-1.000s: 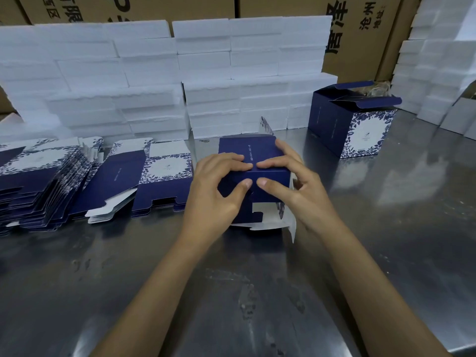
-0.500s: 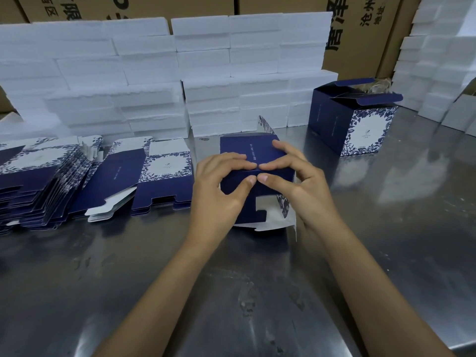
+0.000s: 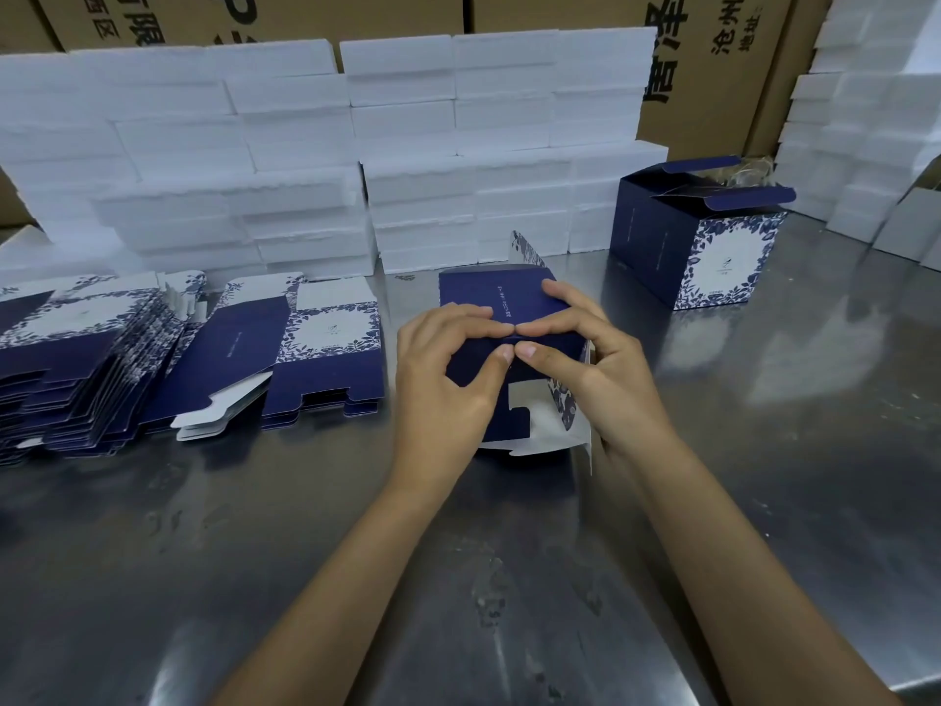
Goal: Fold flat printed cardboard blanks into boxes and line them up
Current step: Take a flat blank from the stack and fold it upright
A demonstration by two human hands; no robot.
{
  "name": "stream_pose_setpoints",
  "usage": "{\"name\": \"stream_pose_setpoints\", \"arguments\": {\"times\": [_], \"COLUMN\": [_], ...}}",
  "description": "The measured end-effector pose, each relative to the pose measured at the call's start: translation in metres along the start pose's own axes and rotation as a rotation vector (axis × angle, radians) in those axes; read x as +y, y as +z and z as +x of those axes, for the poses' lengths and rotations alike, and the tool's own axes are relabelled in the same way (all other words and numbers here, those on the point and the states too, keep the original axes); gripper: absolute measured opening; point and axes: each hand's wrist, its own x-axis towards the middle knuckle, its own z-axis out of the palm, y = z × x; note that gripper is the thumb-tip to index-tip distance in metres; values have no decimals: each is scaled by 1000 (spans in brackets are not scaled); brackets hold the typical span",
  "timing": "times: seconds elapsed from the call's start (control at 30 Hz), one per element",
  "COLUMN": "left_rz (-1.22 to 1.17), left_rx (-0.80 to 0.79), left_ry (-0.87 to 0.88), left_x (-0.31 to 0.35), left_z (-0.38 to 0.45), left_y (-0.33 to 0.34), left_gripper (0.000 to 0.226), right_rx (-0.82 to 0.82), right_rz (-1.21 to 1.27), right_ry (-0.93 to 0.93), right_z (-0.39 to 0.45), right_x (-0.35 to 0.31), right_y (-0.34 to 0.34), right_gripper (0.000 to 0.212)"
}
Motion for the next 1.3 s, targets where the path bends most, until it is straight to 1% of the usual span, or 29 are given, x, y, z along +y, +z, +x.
{"name": "stream_pose_setpoints", "arguments": {"times": [0.13,0.27,0.4,0.53,0.7,0.87,1.0,1.17,1.23,1.3], "left_rz": [-2,-49,-39,-7,-16,-41,-78,-79,-79,-104], "left_rx": [-5,-33,-22,-19,-71,-35,-115,-95,-117,-146], "left_ry": [-6,-48,-35,-29,-31,-41,-83,-83,-85,-105], "left_x": [0,-2,0,0,-1,3,-1,-3,-2,-2], "left_z": [1,4,2,1,3,5,8,10,11,12], "left_y": [0,-7,-4,-1,-9,-3,-13,-16,-16,-20], "left_gripper": [14,17,14,13,20,17,20,19,19,20], "right_rx": [1,-61,-14,19,-56,11,-39,-34,-31,-59], "right_rz": [-11,-38,-57,-58,-63,-71,-50,-56,-52,3], "right_ry": [9,-4,-10,-21,-1,-36,-12,-26,-35,-18], "right_z": [1,1,1,0,1,1,3,6,6,8], "right_x": [0,-2,0,-1,-3,-1,0,4,6,9], "right_y": [-1,-3,-2,0,-6,-3,-7,-10,-11,-16], "right_gripper": [21,26,22,22,24,22,23,21,20,20]}}
